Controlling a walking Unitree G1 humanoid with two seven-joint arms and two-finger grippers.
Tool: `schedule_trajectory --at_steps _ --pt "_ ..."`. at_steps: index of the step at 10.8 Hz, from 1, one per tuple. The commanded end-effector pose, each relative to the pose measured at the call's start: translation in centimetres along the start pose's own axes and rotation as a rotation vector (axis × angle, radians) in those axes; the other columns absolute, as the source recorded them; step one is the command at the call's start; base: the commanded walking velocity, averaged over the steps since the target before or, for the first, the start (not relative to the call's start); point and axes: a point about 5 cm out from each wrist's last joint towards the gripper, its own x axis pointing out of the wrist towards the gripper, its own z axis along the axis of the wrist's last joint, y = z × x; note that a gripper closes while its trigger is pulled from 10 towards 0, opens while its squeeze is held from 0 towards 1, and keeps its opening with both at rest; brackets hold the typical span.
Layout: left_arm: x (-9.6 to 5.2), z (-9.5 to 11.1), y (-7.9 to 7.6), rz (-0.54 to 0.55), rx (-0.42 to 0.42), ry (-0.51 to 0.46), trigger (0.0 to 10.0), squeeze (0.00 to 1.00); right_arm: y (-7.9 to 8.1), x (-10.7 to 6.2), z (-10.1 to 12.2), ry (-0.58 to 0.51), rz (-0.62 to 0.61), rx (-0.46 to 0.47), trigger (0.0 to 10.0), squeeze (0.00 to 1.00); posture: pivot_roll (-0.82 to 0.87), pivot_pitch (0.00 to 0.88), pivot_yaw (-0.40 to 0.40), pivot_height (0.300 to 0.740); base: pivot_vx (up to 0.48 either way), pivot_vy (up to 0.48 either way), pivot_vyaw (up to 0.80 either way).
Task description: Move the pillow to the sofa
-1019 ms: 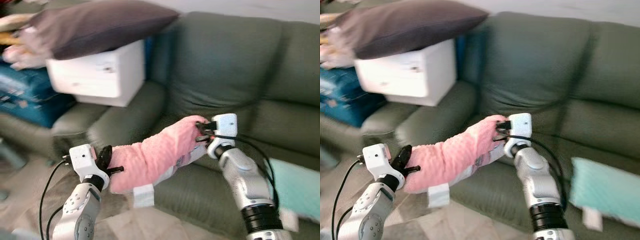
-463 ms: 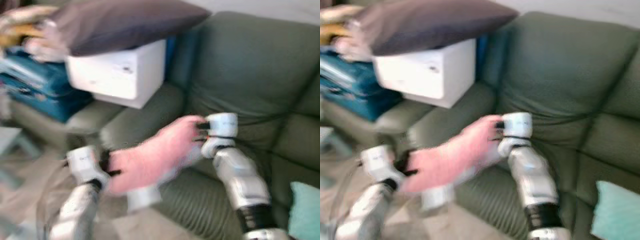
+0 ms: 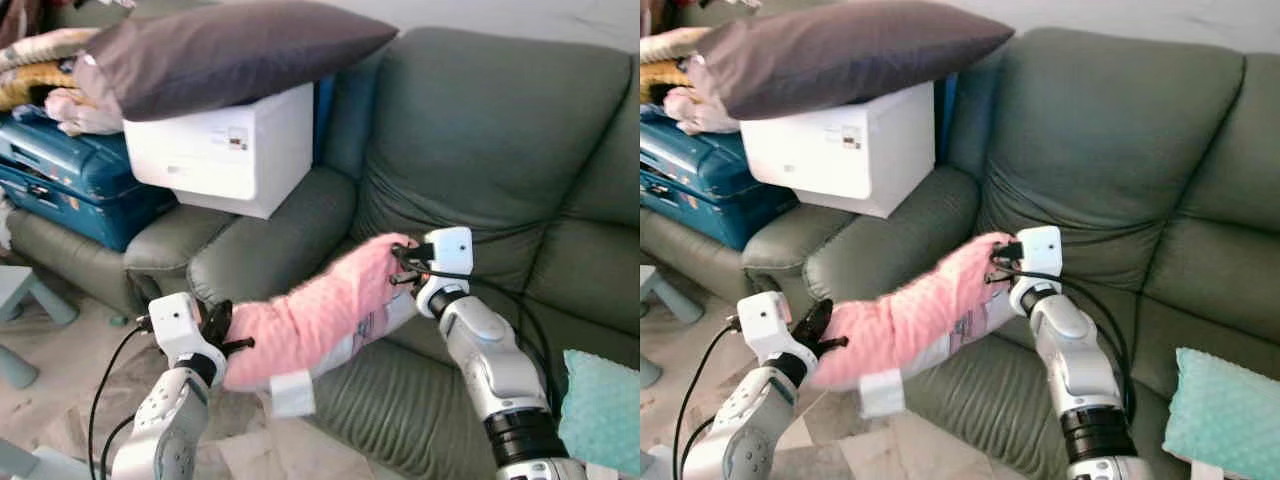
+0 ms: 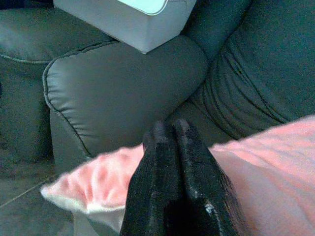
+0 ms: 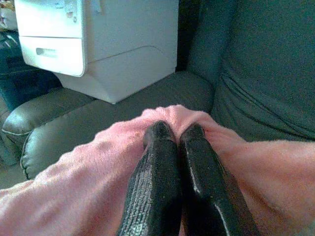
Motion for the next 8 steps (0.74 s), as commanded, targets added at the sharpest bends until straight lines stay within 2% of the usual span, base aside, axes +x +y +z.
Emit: schedule_trajectory --at_steps 1,3,4,8 --pt "-0.01 0.45 0.29 0.010 0.007 -0.012 10.0 0.00 0.39 0.27 0.77 -0.028 0.013 0.005 10.0 0.00 -0.21 0.000 0.040 0.740 0.000 0.000 0.00" --pt "0.00 0.36 0.31 0.022 -0.003 -0.011 10.0 0.00 0.24 0.24 0.80 -0.027 0.011 0.004 10.0 0.00 -0.22 0.000 0.037 0.740 0.000 0.000 0.00" --pt "0.00 0.33 0.27 0.021 0.001 -0.008 10.0 0.00 0.21 0.22 0.83 -0.027 0.013 -0.002 10.0 0.00 -0.22 0.000 0.035 0.740 0.000 0.266 0.00" --pt "0.05 0.26 0.21 0.008 0.030 0.002 10.0 0.00 0.30 0.24 1.00 -0.034 0.020 -0.006 10.0 0.00 -0.22 0.000 0.031 0.740 0.000 0.474 0.00"
